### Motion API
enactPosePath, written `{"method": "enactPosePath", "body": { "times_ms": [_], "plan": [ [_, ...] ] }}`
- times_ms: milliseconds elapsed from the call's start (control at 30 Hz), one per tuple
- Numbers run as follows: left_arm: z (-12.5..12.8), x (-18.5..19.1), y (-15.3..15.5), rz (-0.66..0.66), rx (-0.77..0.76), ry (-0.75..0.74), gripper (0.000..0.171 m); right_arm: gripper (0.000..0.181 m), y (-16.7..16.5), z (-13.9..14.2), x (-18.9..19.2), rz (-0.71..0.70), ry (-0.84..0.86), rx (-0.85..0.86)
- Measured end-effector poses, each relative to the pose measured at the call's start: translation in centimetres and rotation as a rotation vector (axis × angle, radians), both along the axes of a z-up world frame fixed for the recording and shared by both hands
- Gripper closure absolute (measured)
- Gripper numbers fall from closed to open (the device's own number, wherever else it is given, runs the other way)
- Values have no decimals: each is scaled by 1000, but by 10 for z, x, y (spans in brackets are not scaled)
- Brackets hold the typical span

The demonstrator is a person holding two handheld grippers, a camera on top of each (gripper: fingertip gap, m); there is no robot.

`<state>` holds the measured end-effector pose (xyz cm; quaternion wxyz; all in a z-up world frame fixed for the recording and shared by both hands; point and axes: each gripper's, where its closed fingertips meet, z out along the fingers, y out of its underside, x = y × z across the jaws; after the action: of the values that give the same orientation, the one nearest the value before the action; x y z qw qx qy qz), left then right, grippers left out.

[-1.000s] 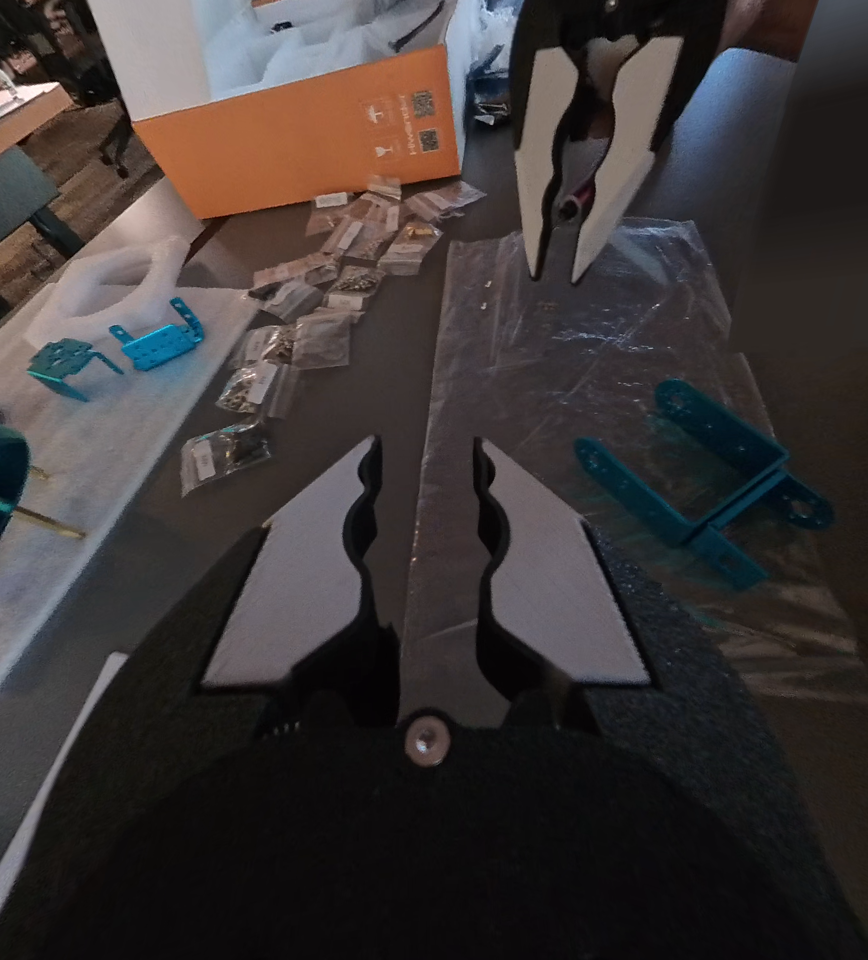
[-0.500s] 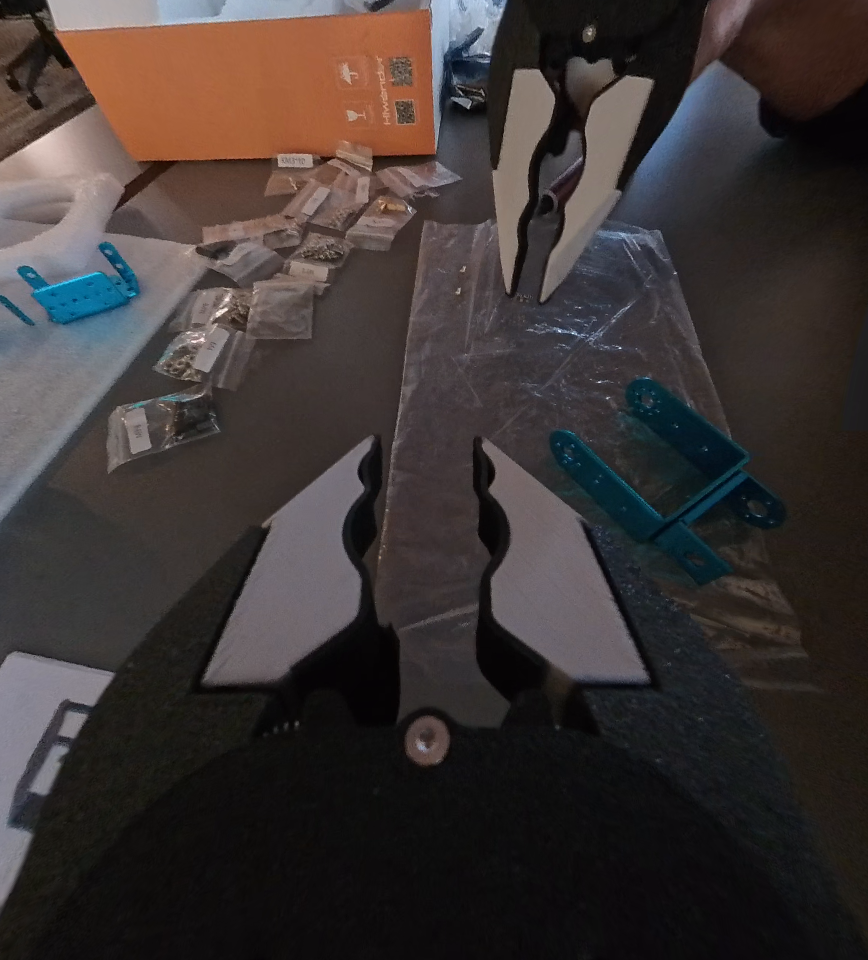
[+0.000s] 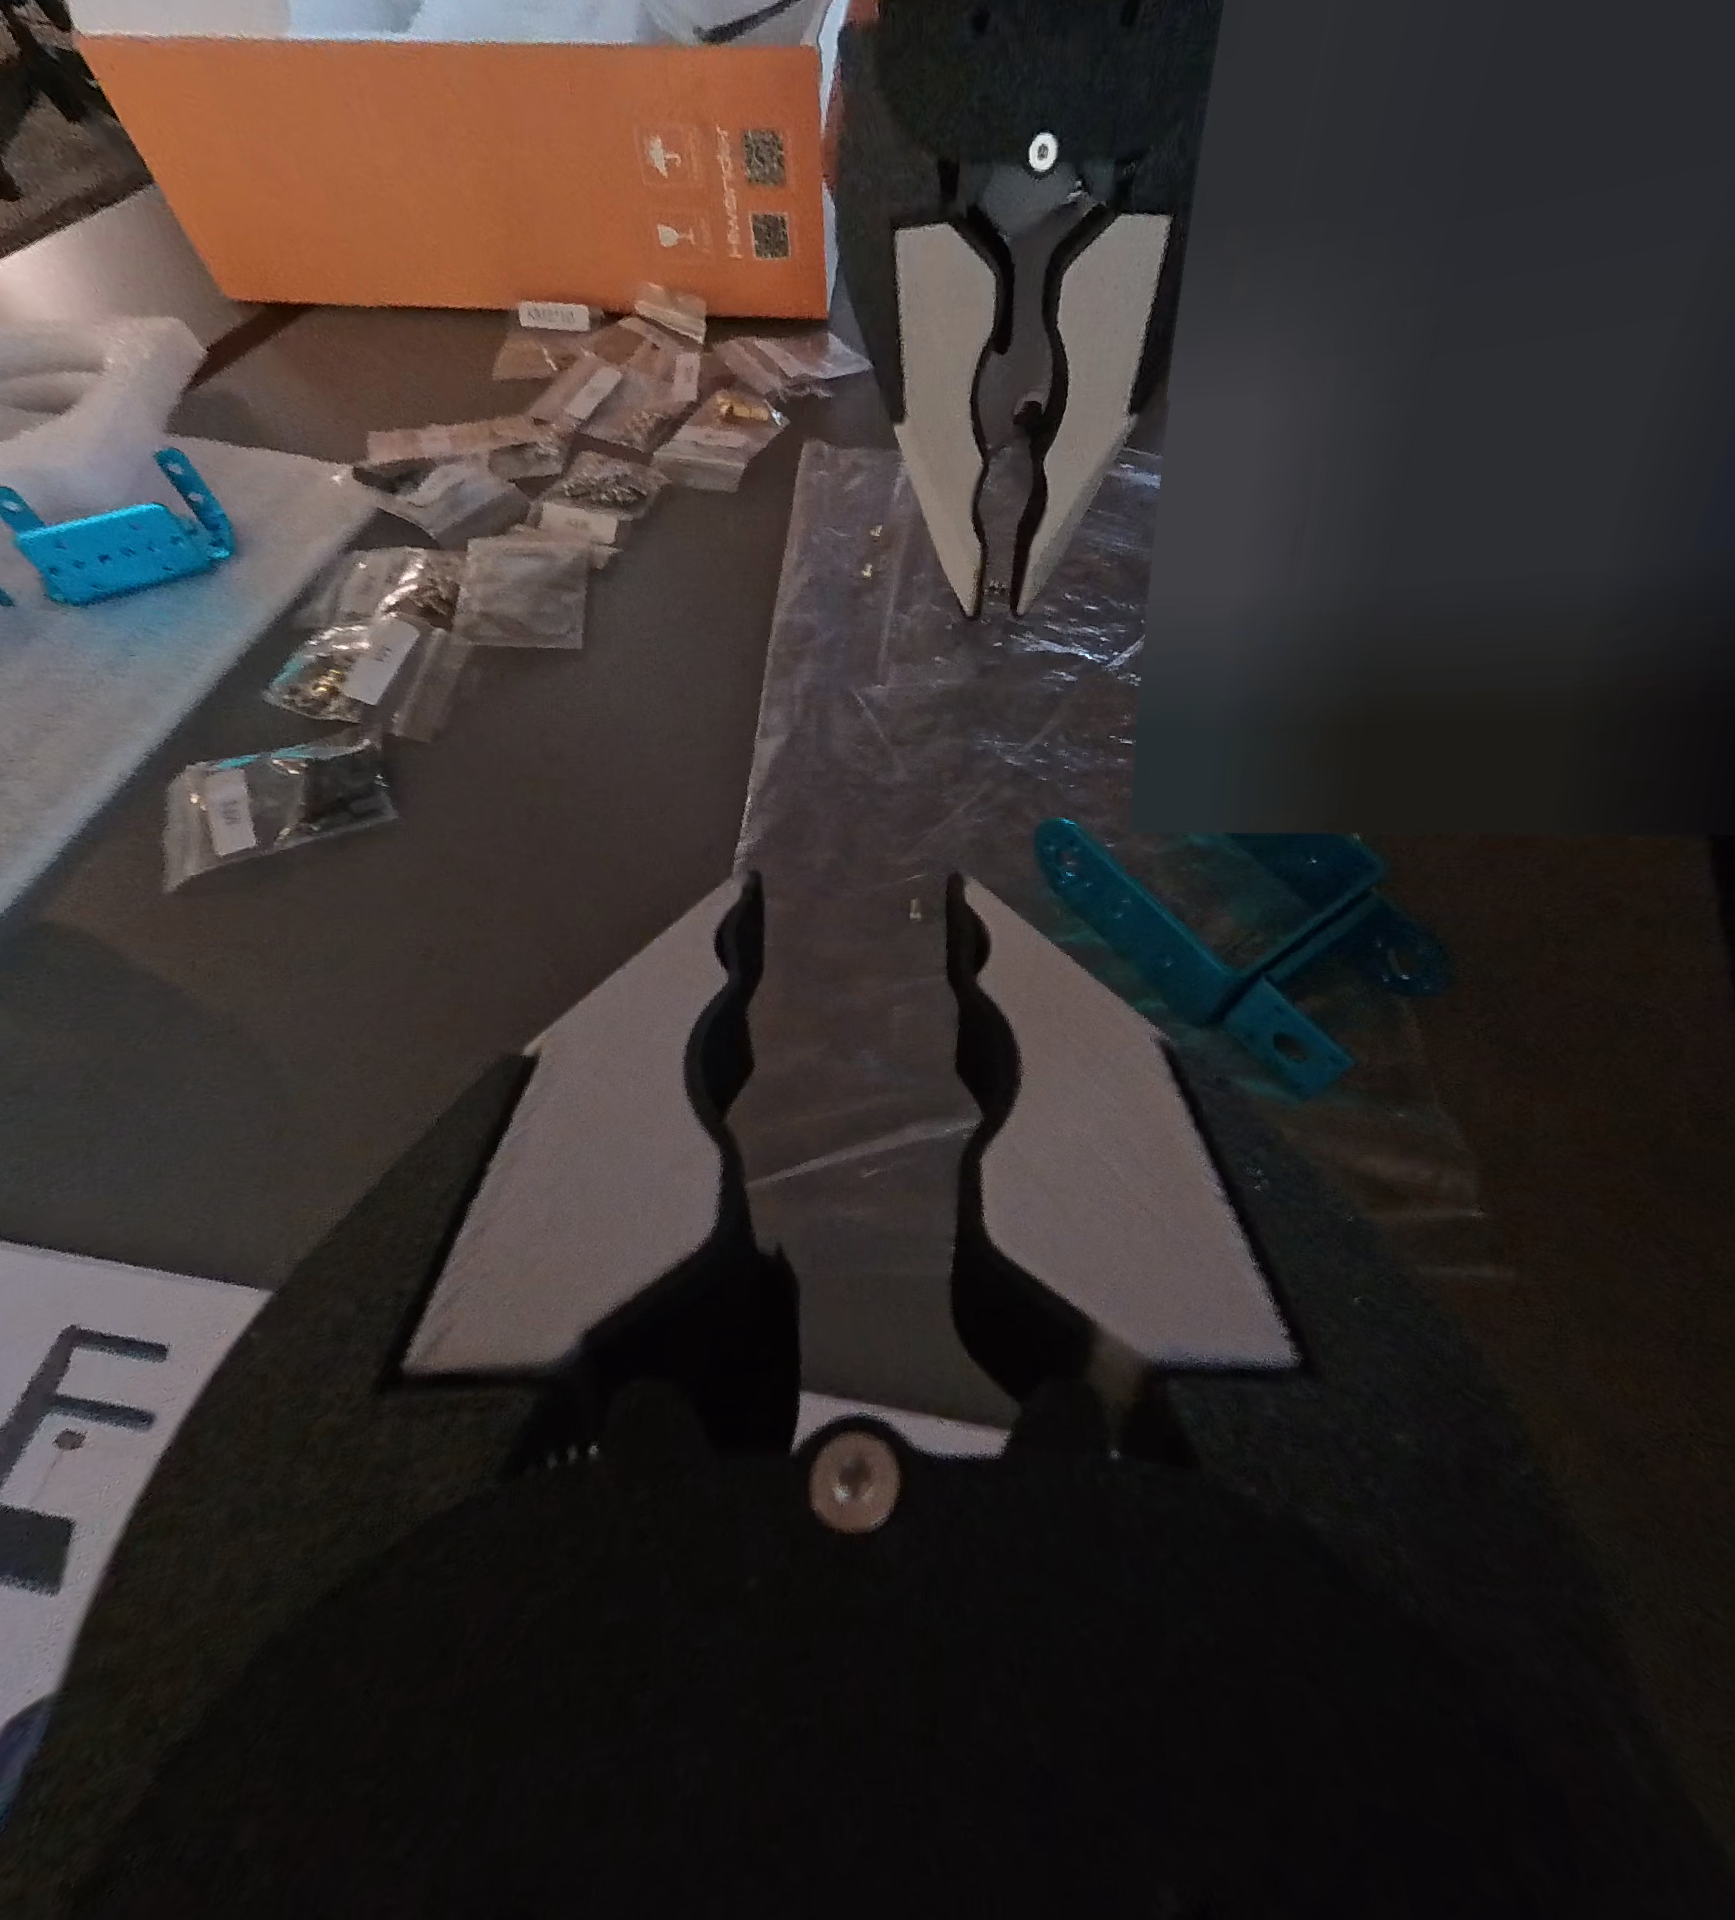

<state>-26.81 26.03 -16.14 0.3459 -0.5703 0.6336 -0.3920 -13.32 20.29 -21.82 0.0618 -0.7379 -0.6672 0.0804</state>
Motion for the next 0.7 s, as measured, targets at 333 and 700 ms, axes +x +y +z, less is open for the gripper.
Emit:
{"method": "enactPosePath", "body": {
  "times_ms": [333, 700],
  "plan": [
    [-6, 0, -1, -13, 5, 26, 137, 177, 3, -2, 1, 58, -28, -11],
    [-15, -2, -14, -53, 46, 64, 137, 181, 4, 4, -9, 53, 106, 30]
  ]
}}
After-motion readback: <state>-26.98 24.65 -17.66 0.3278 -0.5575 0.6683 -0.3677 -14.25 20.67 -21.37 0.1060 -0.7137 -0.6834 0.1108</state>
